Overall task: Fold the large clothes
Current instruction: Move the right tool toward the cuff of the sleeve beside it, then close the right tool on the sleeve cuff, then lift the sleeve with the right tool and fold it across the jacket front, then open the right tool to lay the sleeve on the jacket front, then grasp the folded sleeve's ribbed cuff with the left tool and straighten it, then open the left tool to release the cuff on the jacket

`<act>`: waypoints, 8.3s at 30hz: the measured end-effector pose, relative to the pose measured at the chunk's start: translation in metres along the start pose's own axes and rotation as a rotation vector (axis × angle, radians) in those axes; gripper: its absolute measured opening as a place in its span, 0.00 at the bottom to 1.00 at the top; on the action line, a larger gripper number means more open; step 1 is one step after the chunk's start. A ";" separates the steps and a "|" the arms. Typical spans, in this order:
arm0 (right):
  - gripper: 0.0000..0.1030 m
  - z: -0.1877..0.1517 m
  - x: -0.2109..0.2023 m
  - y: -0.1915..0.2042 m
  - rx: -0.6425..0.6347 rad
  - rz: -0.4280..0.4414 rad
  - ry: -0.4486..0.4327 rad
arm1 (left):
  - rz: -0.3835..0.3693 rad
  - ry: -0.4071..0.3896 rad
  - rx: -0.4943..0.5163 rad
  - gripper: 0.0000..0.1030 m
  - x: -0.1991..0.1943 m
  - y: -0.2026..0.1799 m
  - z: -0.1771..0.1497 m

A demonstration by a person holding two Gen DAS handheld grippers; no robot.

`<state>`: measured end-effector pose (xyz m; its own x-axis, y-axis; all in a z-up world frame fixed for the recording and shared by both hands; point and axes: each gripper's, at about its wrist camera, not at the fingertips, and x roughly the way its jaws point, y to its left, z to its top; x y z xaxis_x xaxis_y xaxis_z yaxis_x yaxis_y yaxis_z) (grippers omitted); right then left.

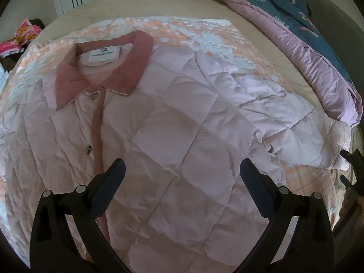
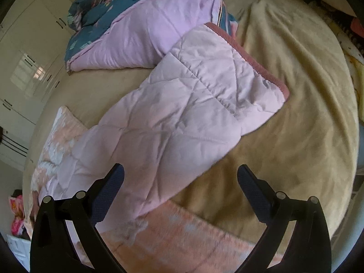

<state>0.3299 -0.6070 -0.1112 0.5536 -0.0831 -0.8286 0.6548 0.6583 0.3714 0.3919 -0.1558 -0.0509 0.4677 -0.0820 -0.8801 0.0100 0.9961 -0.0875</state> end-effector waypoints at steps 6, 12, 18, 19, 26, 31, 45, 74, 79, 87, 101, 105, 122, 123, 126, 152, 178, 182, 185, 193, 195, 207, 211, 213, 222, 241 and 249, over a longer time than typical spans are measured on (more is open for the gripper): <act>0.92 0.014 0.026 -0.012 0.064 0.023 -0.014 | 0.009 0.011 -0.003 0.92 0.006 0.003 0.004; 0.57 0.025 0.034 -0.020 0.115 0.031 -0.043 | 0.030 0.005 -0.011 0.92 0.001 0.017 0.004; 0.24 0.026 0.009 -0.014 0.089 0.131 -0.097 | 0.036 -0.027 -0.033 0.92 -0.015 0.032 0.005; 0.23 0.026 0.002 -0.010 0.072 0.144 -0.113 | 0.032 -0.029 -0.037 0.92 -0.017 0.034 0.006; 0.19 0.031 -0.047 0.031 -0.047 0.219 -0.199 | 0.038 -0.083 -0.011 0.92 -0.046 0.046 0.008; 0.18 0.031 -0.082 0.063 -0.124 0.273 -0.246 | 0.033 -0.115 -0.019 0.92 -0.069 0.062 0.010; 0.18 0.002 -0.164 0.148 -0.321 0.381 -0.350 | 0.043 -0.195 -0.026 0.92 -0.128 0.106 0.014; 0.17 -0.111 -0.231 0.296 -0.644 0.530 -0.370 | 0.059 -0.268 -0.168 0.92 -0.178 0.226 -0.003; 0.17 -0.130 -0.234 0.318 -0.676 0.556 -0.354 | 0.066 -0.262 -0.187 0.92 -0.181 0.245 -0.008; 0.17 -0.165 -0.233 0.352 -0.719 0.587 -0.325 | 0.050 -0.260 -0.229 0.92 -0.178 0.270 -0.013; 0.17 -0.220 -0.204 0.391 -0.802 0.634 -0.236 | 0.028 -0.255 -0.297 0.92 -0.160 0.304 -0.020; 0.17 -0.233 -0.196 0.398 -0.821 0.644 -0.212 | 0.007 -0.251 -0.334 0.92 -0.154 0.315 -0.022; 0.20 -0.304 -0.151 0.426 -0.904 0.643 -0.087 | -0.104 -0.218 -0.428 0.92 -0.137 0.342 -0.030; 0.21 -0.310 -0.147 0.427 -0.913 0.640 -0.080 | -0.118 -0.216 -0.432 0.92 -0.136 0.344 -0.030; 0.22 -0.321 -0.140 0.428 -0.929 0.636 -0.065 | -0.118 -0.224 -0.434 0.92 -0.135 0.346 -0.031; 0.71 -0.413 -0.108 0.391 -1.123 0.671 0.240 | -0.291 -0.114 -0.462 0.91 -0.096 0.320 -0.040; 0.73 -0.255 -0.116 0.221 -0.848 0.401 0.076 | -0.302 -0.024 -0.460 0.49 -0.025 0.272 -0.055; 0.73 -0.250 -0.114 0.215 -0.819 0.385 0.086 | -0.295 -0.043 -0.388 0.17 -0.034 0.262 -0.045; 0.73 -0.246 -0.114 0.214 -0.808 0.379 0.085 | -0.271 -0.129 -0.284 0.11 -0.063 0.247 -0.029; 0.73 -0.234 -0.118 0.224 -0.807 0.390 0.041 | -0.232 -0.224 -0.168 0.10 -0.097 0.254 -0.010; 0.73 -0.228 -0.118 0.230 -0.801 0.396 0.033 | -0.217 -0.182 -0.181 0.10 -0.081 0.262 -0.015; 0.73 -0.226 -0.084 0.306 -0.902 0.381 0.050 | -0.179 -0.076 -0.229 0.13 -0.029 0.285 -0.045; 0.73 -0.236 -0.056 0.323 -0.936 0.326 0.103 | -0.180 -0.062 -0.238 0.17 -0.023 0.288 -0.050; 0.73 -0.238 -0.035 0.324 -0.922 0.273 0.149 | -0.178 -0.059 -0.236 0.18 -0.022 0.288 -0.051; 0.74 -0.247 0.002 0.313 -0.874 0.225 0.199 | -0.164 -0.060 -0.226 0.21 -0.020 0.282 -0.053; 0.95 -0.230 -0.074 0.274 -0.717 0.400 0.190 | -0.110 -0.122 -0.208 0.82 -0.075 0.282 -0.065; 0.96 -0.232 -0.102 0.273 -0.716 0.428 0.156 | -0.103 -0.175 -0.237 0.91 -0.109 0.291 -0.071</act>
<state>0.3329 -0.2457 -0.0224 0.5677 0.3502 -0.7450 -0.1077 0.9288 0.3546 0.2809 0.1402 -0.0142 0.6206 -0.1551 -0.7686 -0.1313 0.9459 -0.2968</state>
